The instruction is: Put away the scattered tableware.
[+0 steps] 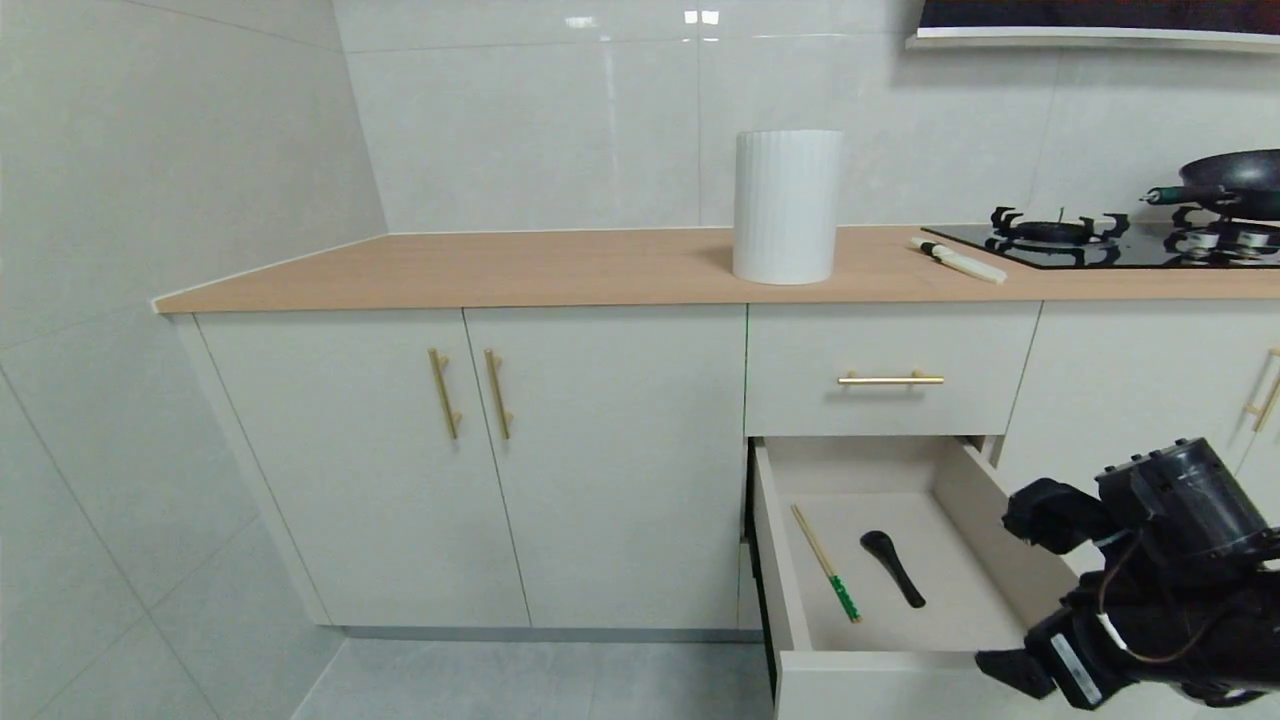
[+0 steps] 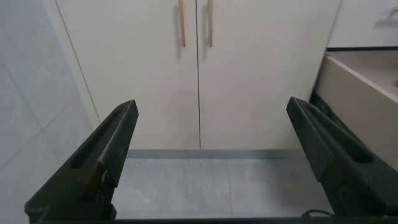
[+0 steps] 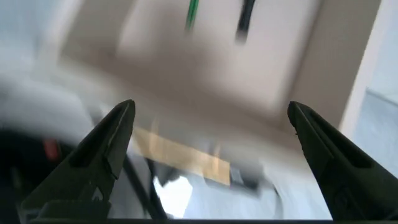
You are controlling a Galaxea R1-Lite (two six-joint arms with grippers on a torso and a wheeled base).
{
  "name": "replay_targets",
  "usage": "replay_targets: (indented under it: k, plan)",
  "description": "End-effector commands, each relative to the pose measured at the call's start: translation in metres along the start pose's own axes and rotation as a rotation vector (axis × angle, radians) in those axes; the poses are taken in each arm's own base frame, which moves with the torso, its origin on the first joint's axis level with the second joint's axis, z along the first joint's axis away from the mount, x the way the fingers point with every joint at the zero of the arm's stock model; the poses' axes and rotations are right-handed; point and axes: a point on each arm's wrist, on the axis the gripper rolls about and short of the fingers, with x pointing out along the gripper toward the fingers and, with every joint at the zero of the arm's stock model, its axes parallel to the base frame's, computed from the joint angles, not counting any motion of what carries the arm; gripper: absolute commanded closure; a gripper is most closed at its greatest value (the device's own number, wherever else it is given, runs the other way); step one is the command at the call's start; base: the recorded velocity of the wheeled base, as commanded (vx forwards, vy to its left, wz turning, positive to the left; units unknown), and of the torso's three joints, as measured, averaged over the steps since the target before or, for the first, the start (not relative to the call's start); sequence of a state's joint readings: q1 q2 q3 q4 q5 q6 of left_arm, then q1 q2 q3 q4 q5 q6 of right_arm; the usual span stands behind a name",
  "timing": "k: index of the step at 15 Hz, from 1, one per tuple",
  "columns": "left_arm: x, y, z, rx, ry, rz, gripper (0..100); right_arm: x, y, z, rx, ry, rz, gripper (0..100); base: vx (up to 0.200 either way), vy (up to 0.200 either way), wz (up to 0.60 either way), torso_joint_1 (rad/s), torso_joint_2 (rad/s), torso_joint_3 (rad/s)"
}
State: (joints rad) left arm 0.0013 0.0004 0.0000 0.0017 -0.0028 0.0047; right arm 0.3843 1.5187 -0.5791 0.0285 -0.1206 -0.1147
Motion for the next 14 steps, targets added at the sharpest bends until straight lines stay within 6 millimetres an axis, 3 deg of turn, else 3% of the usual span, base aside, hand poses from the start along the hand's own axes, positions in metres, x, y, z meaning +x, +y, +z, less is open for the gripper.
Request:
replay_targets:
  k: [1,8,12,14]
  plan:
    - [0.0,0.0,0.0,0.0,-0.001,-0.002,0,-0.018,0.004,-0.005,-0.067,-0.011,0.016,0,0.0,0.0,0.0,0.0,0.0,0.0]
    - [0.0,0.0,0.0,0.0,-0.001,0.0,0,-0.008,0.026,-0.025,-0.224,0.202,0.096,0,0.0,0.0,0.0,0.0,0.0,0.0]
    - [0.0,0.0,0.0,0.0,-0.001,0.0,0,0.04,0.035,-0.025,-0.223,0.373,0.111,0,0.0,0.0,0.0,0.0,0.0,0.0]
    - [0.0,0.0,0.0,0.0,-0.001,0.0,0,0.052,0.037,-0.022,-0.176,0.378,0.102,0,0.0,0.0,0.0,0.0,0.0,0.0]
